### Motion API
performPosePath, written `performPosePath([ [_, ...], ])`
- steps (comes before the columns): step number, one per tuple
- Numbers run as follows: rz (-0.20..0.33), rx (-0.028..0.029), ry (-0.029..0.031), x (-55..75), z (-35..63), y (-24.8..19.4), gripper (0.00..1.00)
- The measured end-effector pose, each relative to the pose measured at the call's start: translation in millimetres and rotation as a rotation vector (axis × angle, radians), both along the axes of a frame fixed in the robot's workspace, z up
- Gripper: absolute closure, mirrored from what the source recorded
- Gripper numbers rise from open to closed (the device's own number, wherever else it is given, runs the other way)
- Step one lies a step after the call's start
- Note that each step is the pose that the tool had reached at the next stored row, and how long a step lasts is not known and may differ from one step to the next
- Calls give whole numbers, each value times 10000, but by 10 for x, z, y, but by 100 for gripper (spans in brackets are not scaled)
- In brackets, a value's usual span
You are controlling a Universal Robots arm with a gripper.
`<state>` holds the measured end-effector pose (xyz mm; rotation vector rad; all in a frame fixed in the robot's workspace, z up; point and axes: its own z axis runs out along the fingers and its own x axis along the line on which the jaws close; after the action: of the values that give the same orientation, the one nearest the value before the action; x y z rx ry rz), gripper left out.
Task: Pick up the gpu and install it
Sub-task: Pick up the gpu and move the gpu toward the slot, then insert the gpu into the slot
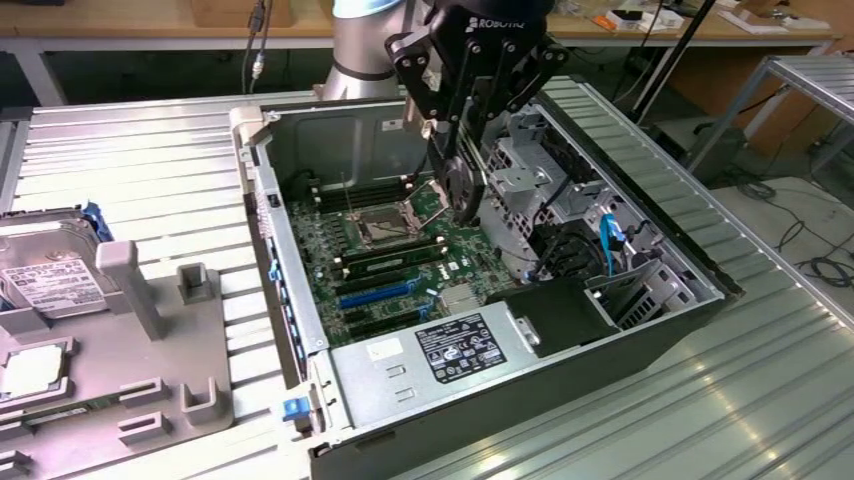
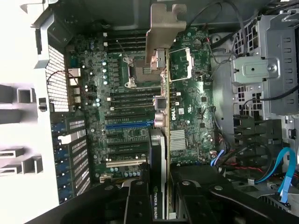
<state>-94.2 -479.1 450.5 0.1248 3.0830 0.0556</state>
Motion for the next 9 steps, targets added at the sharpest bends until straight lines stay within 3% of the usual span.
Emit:
performPosePath([
  [9,0,0,0,0,0,0,73],
])
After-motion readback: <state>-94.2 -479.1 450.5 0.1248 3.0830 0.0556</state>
